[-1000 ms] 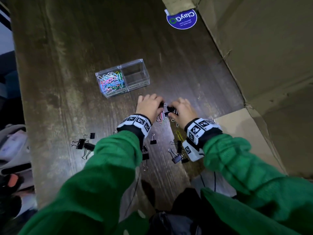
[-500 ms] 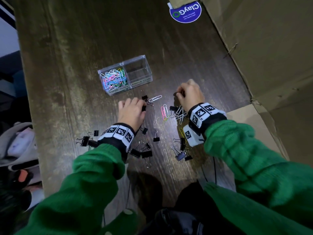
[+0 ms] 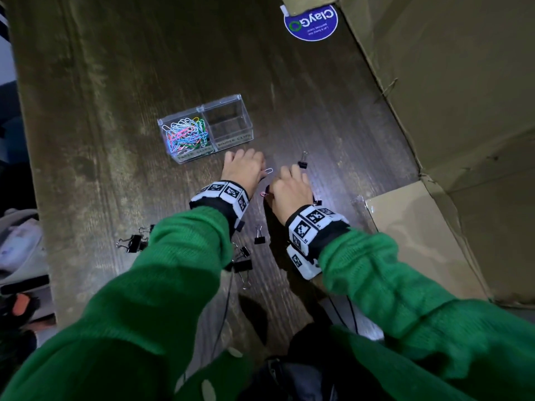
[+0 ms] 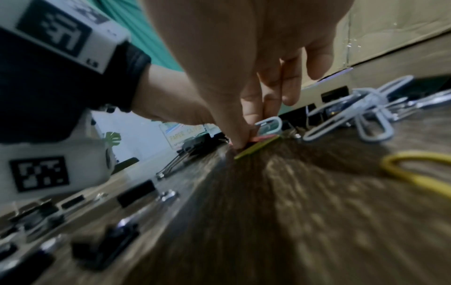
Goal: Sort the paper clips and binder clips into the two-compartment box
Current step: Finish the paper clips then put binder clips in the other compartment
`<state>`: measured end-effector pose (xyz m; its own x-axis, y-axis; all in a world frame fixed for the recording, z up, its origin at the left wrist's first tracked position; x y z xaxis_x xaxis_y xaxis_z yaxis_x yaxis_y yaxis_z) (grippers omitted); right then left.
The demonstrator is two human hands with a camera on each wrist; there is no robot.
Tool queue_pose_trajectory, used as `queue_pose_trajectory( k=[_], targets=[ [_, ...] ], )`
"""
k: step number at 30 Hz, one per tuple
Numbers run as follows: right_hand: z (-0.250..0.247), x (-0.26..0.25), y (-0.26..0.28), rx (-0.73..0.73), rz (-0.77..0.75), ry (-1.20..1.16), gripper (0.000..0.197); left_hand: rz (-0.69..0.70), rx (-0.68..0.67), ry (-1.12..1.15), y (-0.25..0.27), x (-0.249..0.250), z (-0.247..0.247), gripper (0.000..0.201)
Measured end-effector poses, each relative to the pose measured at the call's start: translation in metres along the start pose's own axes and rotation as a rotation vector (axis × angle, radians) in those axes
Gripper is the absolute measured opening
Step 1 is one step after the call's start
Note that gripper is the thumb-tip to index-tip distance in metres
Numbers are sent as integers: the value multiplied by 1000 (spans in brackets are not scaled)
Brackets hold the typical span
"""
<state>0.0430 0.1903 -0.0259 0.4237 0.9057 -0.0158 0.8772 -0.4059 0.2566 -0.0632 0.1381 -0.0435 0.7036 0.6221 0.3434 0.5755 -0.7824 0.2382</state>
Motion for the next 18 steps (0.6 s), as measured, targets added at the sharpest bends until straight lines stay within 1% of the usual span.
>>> queue_pose_trajectory(
  k=[3,5,6,7,9,11,13,15,16,18],
  targets=[
    [4,0,4,30,-41,8,26,11,7,79,6,-2,-4,16],
    [4,2,7,38,-67,1,29,-3,50,220,11,-2,-8,10],
    [4,4,8,36,-84,4,28,-20,69,292,14,-2,-10,11],
    [2,8,10,35,-98,-6,27,-33,74,349,18,-1,-12,15],
    [-4,18,15,37,-93,-120,23,-28,50,432,27,3,-12,25],
    [-11,33,18,11,-9,-331,17,12,23,472,37,7,-10,24],
    [-15,50,21,-23,100,-456,14,23,-21,419,44,13,-5,20],
    [-15,65,24,-16,202,-536,14,1,-109,288,47,18,3,35],
    [-14,72,25,-10,247,-563,17,0,-147,223,47,20,8,41],
    [-11,82,28,-17,314,-568,19,11,-171,176,47,21,16,43]
  ],
)
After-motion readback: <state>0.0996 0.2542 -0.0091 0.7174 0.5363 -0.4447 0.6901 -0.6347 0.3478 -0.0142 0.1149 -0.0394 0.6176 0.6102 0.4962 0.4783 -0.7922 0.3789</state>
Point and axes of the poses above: each hand's wrist, its own y-axis away from the middle knuckle, its own z-axis out of the palm, x = y × z, the point moved 1 cm from there along -y, towards the middle knuckle, and after that the axes turned 11 degrees about y, right-handed, at the moved point
